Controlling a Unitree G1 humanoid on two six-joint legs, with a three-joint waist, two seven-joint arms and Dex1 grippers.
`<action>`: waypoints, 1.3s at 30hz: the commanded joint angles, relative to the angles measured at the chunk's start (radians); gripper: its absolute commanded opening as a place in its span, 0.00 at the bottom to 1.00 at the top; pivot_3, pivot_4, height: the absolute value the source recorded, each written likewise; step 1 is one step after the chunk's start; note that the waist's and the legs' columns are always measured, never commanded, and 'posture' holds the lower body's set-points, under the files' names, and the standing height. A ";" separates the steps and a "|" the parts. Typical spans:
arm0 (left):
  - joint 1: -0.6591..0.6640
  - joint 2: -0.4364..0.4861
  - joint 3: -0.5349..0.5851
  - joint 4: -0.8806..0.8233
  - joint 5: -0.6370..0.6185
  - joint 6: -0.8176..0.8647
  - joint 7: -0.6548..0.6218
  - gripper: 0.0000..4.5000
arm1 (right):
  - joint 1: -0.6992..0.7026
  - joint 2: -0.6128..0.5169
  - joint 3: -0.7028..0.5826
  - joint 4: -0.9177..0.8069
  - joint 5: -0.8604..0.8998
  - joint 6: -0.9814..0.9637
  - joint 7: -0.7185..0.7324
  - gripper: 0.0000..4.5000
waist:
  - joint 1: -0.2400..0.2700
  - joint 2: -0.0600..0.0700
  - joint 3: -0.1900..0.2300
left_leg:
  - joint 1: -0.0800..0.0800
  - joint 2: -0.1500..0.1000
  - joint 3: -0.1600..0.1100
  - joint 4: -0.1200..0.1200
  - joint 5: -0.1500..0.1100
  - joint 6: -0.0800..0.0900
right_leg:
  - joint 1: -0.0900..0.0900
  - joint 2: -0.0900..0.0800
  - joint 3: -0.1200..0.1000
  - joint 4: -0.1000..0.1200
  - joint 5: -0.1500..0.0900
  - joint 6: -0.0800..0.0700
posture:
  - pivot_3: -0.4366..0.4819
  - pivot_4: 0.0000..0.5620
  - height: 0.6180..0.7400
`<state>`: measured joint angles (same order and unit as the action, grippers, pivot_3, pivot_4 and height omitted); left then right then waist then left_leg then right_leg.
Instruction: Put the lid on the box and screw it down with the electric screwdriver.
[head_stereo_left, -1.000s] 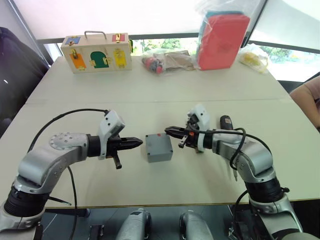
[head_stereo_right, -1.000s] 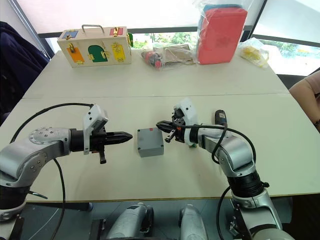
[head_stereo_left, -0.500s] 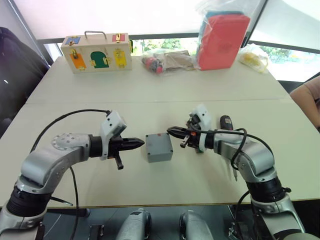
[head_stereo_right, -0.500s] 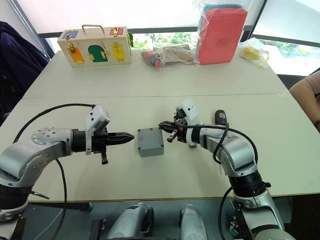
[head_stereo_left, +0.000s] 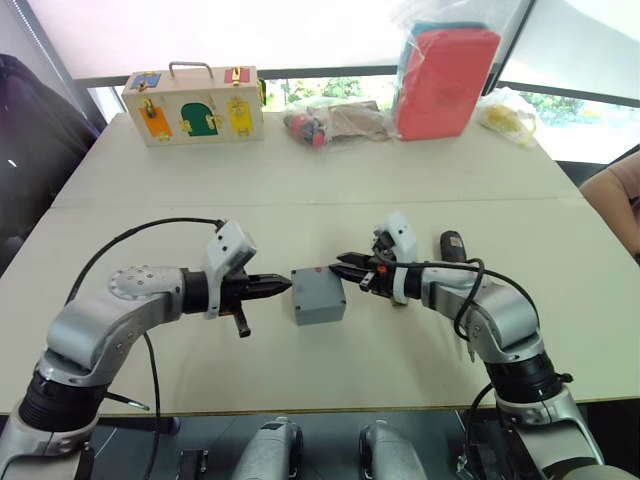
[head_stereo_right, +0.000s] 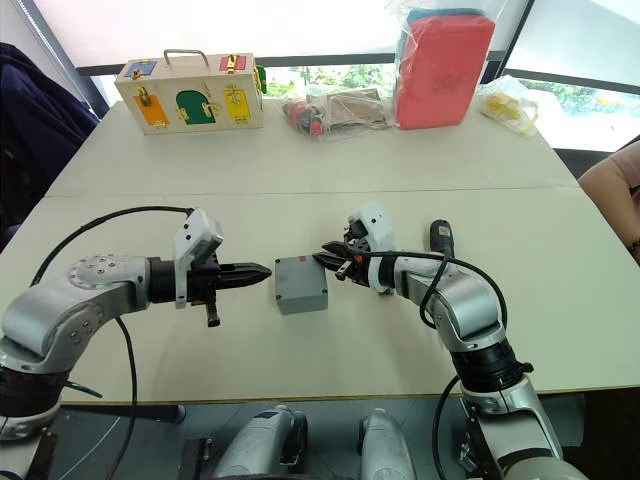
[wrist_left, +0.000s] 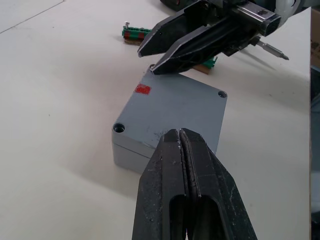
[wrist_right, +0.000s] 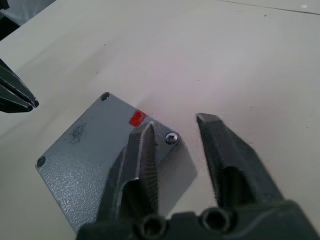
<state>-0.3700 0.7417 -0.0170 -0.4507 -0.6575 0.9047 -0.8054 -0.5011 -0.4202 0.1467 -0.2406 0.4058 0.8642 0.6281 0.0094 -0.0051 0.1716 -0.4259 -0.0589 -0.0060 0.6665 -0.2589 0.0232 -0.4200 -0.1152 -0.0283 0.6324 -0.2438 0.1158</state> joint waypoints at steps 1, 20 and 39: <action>-0.023 -0.004 0.006 -0.003 0.007 -0.026 -0.002 0.00 | -0.037 -0.019 -0.046 -0.025 0.014 -0.015 0.009 0.56 | 0.000 0.000 0.000 | 0.000 0.000 0.000 0.000 0.000 0.000 | 0.000 0.000 0.000 0.000 0.000 0.000 | 0.48 0.27 1.00; -0.124 -0.046 -0.073 0.031 0.042 -0.122 -0.093 0.00 | -0.187 -0.336 -0.332 -0.054 0.203 0.511 -0.066 0.98 | 0.001 0.000 0.000 | 0.000 -0.001 0.001 0.001 -0.003 0.006 | 0.001 -0.003 0.000 -0.001 0.000 0.000 | 0.48 0.27 1.00; -0.178 -0.120 -0.180 0.187 0.185 -0.315 -0.192 0.00 | -0.356 -0.630 0.064 0.422 0.007 0.516 0.089 0.98 | -0.004 0.000 0.001 | -0.001 -0.001 0.002 0.001 -0.005 0.009 | 0.001 -0.003 -0.001 -0.003 0.000 0.000 | 0.48 0.27 1.00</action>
<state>-0.5339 0.6298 -0.2003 -0.2542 -0.4793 0.6179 -0.9996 -0.8336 -1.0401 0.1839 0.1625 0.4205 1.3857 0.6766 0.0051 -0.0046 0.1722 -0.4260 -0.0594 -0.0038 0.6674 -0.2644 0.0328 -0.4178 -0.1176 -0.0295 0.6299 -0.2438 0.1161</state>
